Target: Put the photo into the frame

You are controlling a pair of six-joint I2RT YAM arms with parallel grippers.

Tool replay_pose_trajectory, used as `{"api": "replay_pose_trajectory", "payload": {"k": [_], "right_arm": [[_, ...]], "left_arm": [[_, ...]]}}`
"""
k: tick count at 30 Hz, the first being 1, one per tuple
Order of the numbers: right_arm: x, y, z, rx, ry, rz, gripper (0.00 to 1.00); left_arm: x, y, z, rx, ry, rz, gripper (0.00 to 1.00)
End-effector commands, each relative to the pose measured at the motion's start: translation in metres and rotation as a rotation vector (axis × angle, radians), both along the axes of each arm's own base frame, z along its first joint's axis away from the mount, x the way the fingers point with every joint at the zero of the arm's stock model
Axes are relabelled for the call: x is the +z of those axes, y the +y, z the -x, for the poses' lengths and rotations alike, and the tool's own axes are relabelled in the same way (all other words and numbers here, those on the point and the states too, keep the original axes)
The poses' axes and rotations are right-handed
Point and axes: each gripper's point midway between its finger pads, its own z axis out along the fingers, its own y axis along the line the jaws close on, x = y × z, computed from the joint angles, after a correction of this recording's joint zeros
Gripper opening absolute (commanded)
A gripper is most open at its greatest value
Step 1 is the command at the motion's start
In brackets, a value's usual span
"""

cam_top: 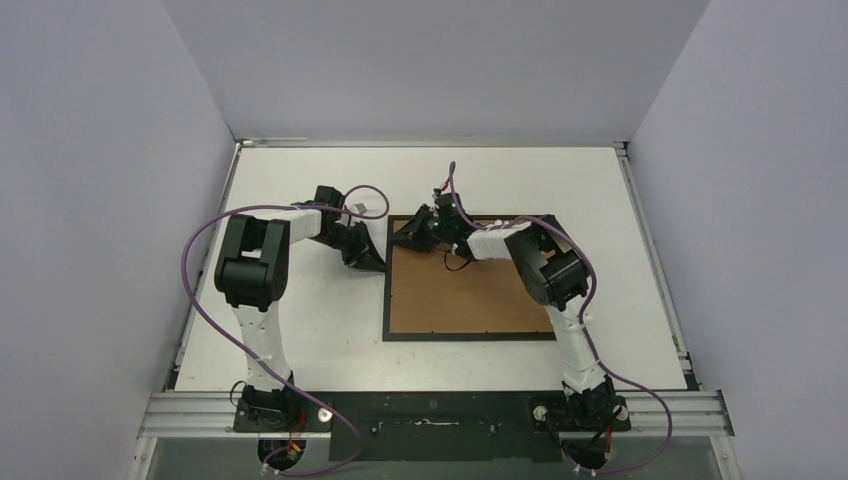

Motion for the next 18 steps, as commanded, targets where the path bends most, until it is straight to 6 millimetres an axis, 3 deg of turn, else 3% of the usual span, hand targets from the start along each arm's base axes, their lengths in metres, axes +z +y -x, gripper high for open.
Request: {"api": "replay_pose_trajectory", "payload": {"k": [1, 9, 18], "right_arm": [[-0.07, -0.052, 0.01, -0.122, 0.149, 0.243, 0.0], [-0.093, -0.088, 0.02, -0.239, 0.25, 0.417, 0.0], [-0.106, -0.113, 0.034, -0.251, 0.314, 0.552, 0.0]], "left_arm": [[-0.062, 0.048, 0.017, -0.003, 0.053, -0.298, 0.02], [-0.062, 0.048, 0.018, -0.003, 0.055, -0.302, 0.02], [-0.061, 0.048, 0.018, -0.002, 0.053, -0.302, 0.02]]}}
